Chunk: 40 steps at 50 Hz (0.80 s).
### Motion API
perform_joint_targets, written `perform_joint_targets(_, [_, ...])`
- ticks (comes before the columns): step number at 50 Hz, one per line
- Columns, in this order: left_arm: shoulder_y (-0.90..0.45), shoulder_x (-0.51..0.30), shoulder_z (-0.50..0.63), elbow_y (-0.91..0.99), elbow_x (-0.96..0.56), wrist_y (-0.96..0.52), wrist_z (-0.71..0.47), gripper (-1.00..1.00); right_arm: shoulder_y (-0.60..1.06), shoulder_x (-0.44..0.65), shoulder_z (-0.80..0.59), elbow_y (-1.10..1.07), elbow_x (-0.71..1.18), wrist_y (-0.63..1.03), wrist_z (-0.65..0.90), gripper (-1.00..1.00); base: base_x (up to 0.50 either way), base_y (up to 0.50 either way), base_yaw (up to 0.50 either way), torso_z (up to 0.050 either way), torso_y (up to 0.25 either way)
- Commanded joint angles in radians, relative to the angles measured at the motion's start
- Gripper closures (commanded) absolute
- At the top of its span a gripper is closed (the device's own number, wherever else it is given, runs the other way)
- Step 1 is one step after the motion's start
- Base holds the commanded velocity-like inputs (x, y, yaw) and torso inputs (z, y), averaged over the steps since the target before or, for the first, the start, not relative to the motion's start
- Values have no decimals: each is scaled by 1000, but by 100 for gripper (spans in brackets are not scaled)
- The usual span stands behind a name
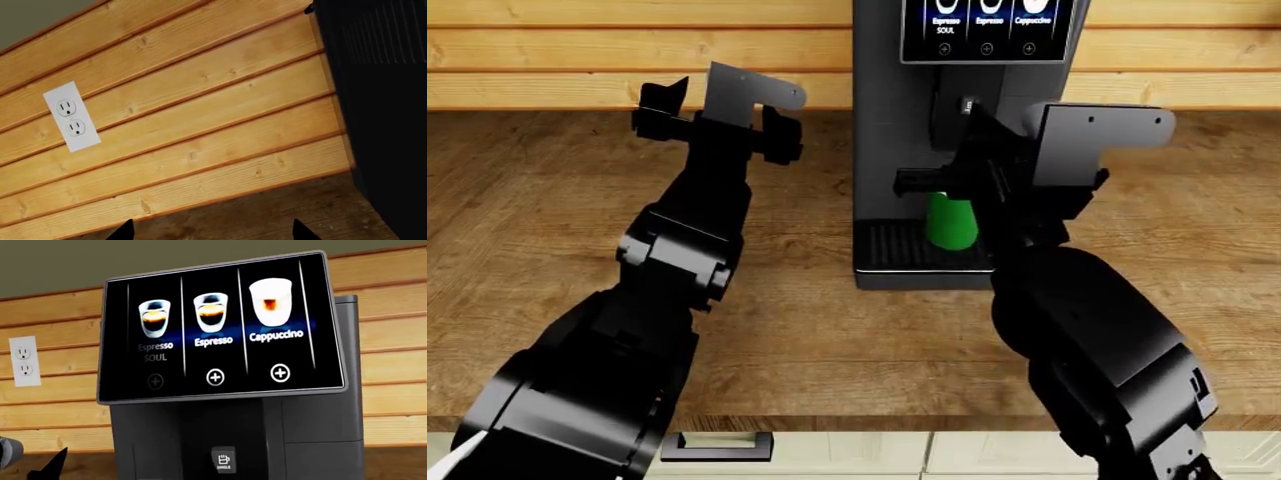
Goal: Pick the mug from the cabinet, place it under the coffee machine dispenser, and press the start button.
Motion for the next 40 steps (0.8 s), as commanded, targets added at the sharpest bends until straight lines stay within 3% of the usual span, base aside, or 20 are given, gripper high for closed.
perform_joint_targets(1, [-1, 0, 2, 0, -1, 1, 0, -100, 5, -5, -7, 39, -6, -7, -1, 100, 0, 0, 0, 0, 0])
perform_joint_targets(40, [-1, 0, 15, 0, -8, 5, -2, -100, 79, -27, -25, 238, -22, -38, -45, 100, 0, 0, 0, 0, 0])
